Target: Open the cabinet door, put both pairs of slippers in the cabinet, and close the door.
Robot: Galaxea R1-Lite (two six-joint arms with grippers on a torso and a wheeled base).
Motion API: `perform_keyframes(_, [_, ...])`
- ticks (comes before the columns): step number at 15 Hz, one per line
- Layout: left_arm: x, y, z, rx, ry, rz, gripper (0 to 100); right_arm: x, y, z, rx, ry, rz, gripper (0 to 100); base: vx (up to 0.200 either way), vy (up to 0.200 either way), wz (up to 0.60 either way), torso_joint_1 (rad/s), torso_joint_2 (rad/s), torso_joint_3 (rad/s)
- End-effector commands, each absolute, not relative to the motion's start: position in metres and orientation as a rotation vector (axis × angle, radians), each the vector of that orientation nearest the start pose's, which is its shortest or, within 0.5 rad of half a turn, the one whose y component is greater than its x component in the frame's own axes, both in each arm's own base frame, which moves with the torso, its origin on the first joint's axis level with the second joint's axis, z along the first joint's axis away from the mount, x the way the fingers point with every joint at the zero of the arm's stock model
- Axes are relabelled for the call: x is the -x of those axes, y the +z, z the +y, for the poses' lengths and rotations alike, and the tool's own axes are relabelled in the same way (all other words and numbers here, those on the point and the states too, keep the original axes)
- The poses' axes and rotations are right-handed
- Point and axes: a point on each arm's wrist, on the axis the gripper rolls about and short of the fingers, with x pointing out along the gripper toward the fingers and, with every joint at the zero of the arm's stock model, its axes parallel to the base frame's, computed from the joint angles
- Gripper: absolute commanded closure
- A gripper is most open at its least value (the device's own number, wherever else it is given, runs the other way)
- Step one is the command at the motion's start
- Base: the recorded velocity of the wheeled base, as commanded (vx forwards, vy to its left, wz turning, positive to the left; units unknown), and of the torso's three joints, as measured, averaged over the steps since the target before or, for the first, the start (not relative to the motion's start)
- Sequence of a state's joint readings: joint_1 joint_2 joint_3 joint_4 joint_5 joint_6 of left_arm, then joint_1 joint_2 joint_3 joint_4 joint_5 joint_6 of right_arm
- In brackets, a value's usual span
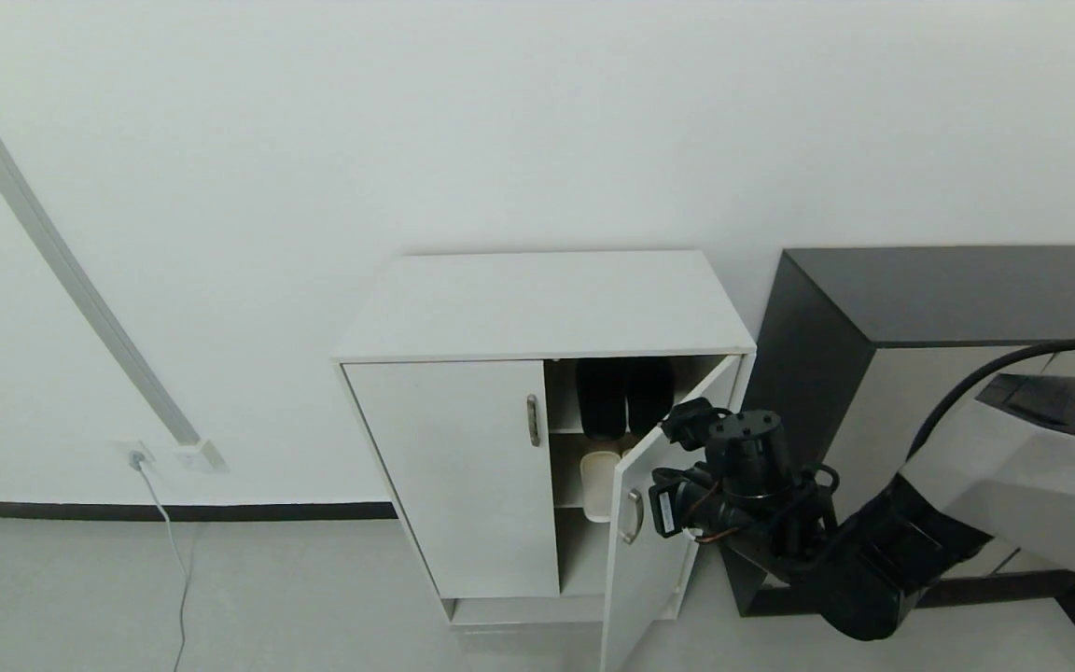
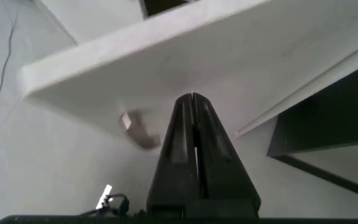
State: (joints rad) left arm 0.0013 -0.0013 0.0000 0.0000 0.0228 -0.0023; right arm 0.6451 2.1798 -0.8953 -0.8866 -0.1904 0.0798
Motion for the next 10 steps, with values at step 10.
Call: perform_keyframes(10, [0.023,0.075,0.000,0.002,0.025,0.000,100,-0.358,0.062,0.249,0.105,0.415,0.345,100,0.000,0.000,0.00,0.000,0.00,0.000])
